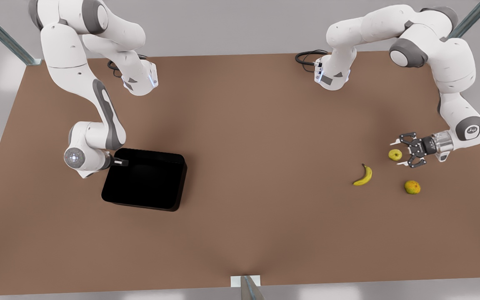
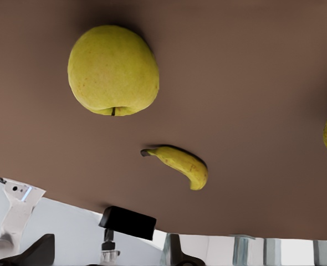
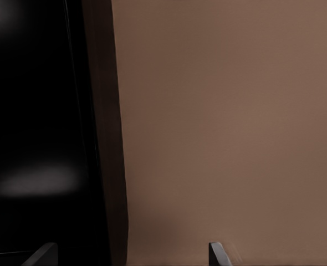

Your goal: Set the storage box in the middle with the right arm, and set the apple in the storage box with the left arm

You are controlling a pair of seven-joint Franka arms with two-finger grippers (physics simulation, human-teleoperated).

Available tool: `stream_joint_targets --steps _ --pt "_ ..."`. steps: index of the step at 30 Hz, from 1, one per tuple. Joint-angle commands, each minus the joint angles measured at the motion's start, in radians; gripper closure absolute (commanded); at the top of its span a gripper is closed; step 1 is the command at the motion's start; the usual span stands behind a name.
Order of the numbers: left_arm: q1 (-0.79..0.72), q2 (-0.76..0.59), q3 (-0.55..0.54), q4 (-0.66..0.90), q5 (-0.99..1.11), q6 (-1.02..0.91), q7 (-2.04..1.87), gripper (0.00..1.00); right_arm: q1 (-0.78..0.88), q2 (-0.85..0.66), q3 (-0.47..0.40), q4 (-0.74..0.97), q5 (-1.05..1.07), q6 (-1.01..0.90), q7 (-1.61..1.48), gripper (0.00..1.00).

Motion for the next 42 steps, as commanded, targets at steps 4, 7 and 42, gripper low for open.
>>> stream_joint_targets --steps 4,7,42 --pt "0.001 0.029 0.000 -0.007 -0.018 0.002 0.038 0.00 0.006 0.012 0.011 0.009 0.000 -0.008 -0.002 0.60" --pt "0.012 0.055 -0.001 -0.026 -0.026 0.003 0.043 0.00 0.006 0.025 0.011 0.009 0.000 0.001 -0.003 0.68" --pt "0.117 0.211 -0.035 0.045 -0.050 0.011 0.344 0.63 0.296 0.325 0.327 0.679 0.023 -0.079 -0.014 0.79"
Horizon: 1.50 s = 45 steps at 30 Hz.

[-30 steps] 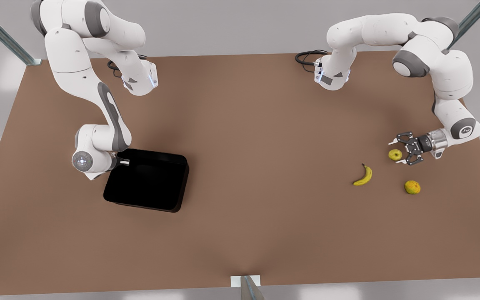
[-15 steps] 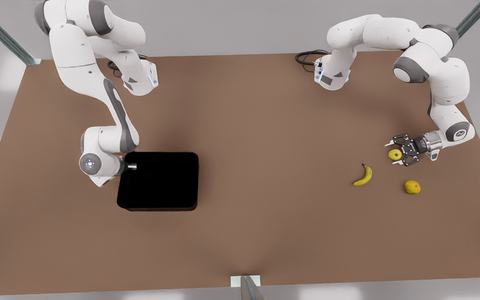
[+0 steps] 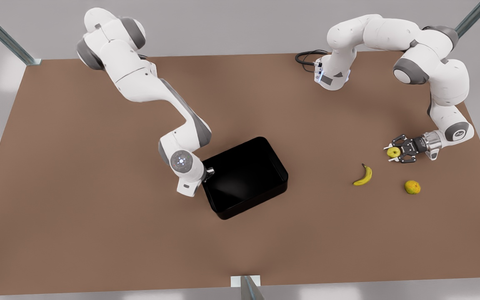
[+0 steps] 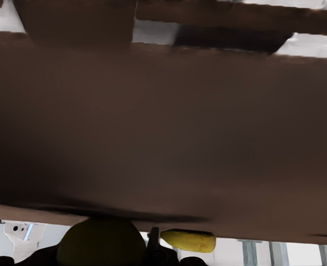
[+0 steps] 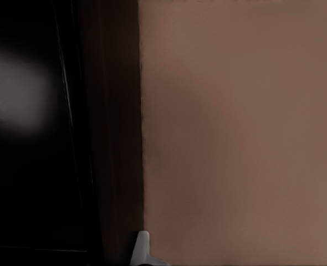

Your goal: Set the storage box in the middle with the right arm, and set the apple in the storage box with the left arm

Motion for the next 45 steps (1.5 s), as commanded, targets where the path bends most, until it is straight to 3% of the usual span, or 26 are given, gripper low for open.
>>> stream_joint_targets --steps 1,3,4,5,7,11,13,14,17,19,21,23,24,25,33,34,35,36,40,41,45 --pt "0.000 -0.002 0.000 0.006 -0.011 -0.001 -0.003 0.77 0.000 0.009 0.007 0.000 -0.001 0.009 0.001 0.79" --pt "0.002 -0.007 0.001 0.025 -0.014 -0.015 -0.011 0.79 0.002 0.033 0.020 0.000 0.001 0.043 0.001 0.79" --pt "0.000 -0.022 0.001 0.046 -0.012 -0.038 -0.022 0.79 0.011 0.038 0.020 0.001 0.002 0.045 0.001 0.45" --pt "-0.001 -0.065 0.003 0.057 -0.005 -0.053 -0.058 0.79 0.014 0.043 0.020 0.000 0.001 0.061 0.001 0.00" --pt "-0.103 -0.192 -0.023 0.046 0.057 -0.036 -0.155 0.79 0.016 0.043 0.020 -0.002 0.001 0.072 -0.001 0.00" --pt "-0.198 -0.335 -0.183 0.032 0.083 0.019 -0.295 0.79 0.014 0.033 0.018 0.001 0.002 0.069 -0.005 0.00" --pt "-0.233 -0.375 -0.307 0.018 0.072 0.095 -0.433 0.79 -0.001 -0.046 0.008 0.038 0.005 -0.023 -0.002 0.00" --pt "-0.253 -0.398 -0.374 0.014 0.050 0.143 -0.491 0.79 -0.066 -0.138 -0.008 0.038 0.057 -0.181 -0.010 0.00" --pt "-0.265 -0.400 -0.627 0.020 0.058 0.361 -0.661 0.79 -0.122 -0.335 -0.230 0.121 0.059 -0.790 -0.016 0.00" --pt "-0.290 -0.400 -0.790 0.031 0.110 0.529 -0.845 0.79 -0.161 -0.430 -0.413 0.119 0.027 -0.886 -0.181 0.00" --pt "-0.302 -0.394 -0.930 0.034 0.192 0.691 -1.031 0.79 -0.195 -0.450 -0.416 0.121 -0.087 -0.888 -0.192 0.00" --pt "-0.325 -0.395 -1.000 0.063 0.242 0.772 -1.155 0.79 -0.196 -0.461 -0.416 0.118 -0.116 -0.893 -0.168 0.00" --pt "-0.357 -0.391 -1.005 0.061 0.242 0.821 -1.158 0.79 -0.196 -0.473 -0.414 0.113 -0.117 -0.893 -0.162 0.00" --pt "-0.397 -0.392 -1.005 0.058 0.242 0.878 -1.169 0.00 -0.196 -0.471 -0.414 0.113 -0.120 -0.893 -0.162 0.00" --pt "-0.414 -0.389 -0.994 0.078 0.285 0.902 -1.186 0.00 -0.195 -0.468 -0.414 0.107 -0.120 -0.894 -0.163 0.00" --pt "-0.414 -0.424 -0.976 0.080 0.320 0.904 -1.183 0.00 -0.195 -0.468 -0.416 0.107 -0.120 -0.894 -0.163 0.00" --pt "-0.414 -0.478 -0.948 0.078 0.486 0.887 -1.180 0.00 -0.195 -0.468 -0.414 0.108 -0.120 -0.894 -0.163 0.00" --pt "-0.414 -0.512 -0.921 0.078 0.578 0.843 -1.157 0.00 -0.195 -0.470 -0.416 0.110 -0.120 -0.894 -0.166 0.00" --pt "-0.423 -0.703 -0.749 0.080 0.986 0.605 -0.405 0.00 -0.196 -0.554 -0.404 0.084 -0.120 -0.925 -0.168 0.00" --pt "-0.423 -0.760 -0.723 0.092 1.081 0.521 -0.396 0.00 -0.196 -0.560 -0.402 0.082 -0.119 -0.939 -0.168 0.00" --pt "-0.457 -0.904 -0.614 0.110 1.144 0.171 0.170 0.00 -0.196 -0.557 -0.402 0.081 -0.119 -0.939 -0.169 0.00"
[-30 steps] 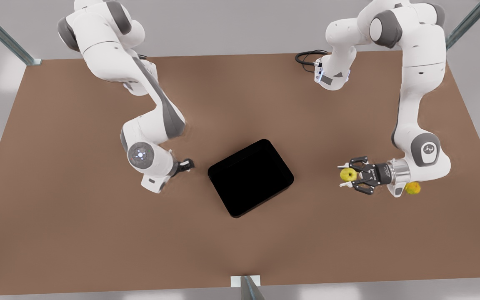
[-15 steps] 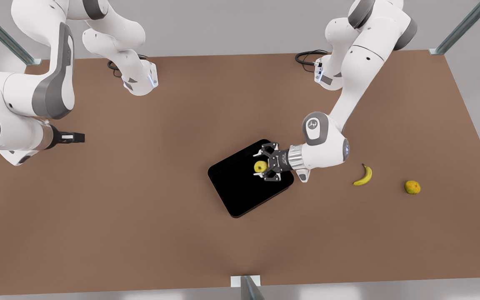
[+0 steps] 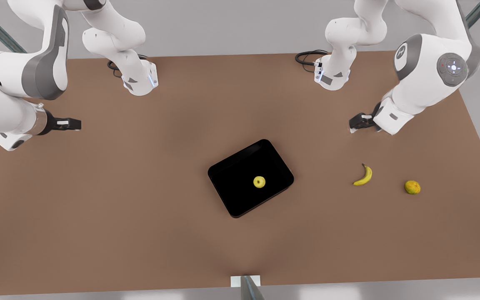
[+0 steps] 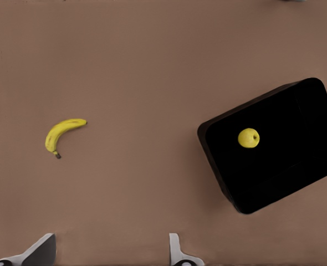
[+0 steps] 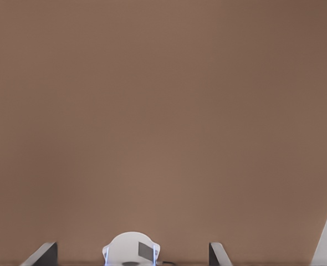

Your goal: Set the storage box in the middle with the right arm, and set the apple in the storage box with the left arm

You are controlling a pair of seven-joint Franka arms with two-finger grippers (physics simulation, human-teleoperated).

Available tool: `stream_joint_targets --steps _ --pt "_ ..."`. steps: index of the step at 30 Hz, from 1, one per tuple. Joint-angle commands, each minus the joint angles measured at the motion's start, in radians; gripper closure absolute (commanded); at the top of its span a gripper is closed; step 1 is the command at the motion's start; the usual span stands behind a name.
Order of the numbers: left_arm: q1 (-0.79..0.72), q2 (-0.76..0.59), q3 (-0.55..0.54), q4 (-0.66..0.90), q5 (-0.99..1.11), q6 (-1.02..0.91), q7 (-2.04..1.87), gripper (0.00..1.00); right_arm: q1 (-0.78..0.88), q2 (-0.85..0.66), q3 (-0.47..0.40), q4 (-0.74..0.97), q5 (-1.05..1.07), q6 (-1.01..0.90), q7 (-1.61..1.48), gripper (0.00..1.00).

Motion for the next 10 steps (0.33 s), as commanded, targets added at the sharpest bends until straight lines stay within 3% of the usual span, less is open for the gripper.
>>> stream_joint_targets --steps 1,4,10 --pt "-0.054 0.000 0.007 -0.001 0.107 -0.007 0.033 0.00 0.000 0.000 0.000 -0.002 0.000 0.000 -0.002 0.00" --pt "-0.048 0.175 0.028 0.174 0.104 -0.034 0.064 0.00 0.000 0.001 0.000 -0.005 0.000 -0.002 -0.003 0.00" --pt "-0.042 0.175 0.028 0.165 0.106 -0.031 0.137 0.00 0.000 0.005 0.000 -0.017 0.000 -0.002 -0.002 0.00"
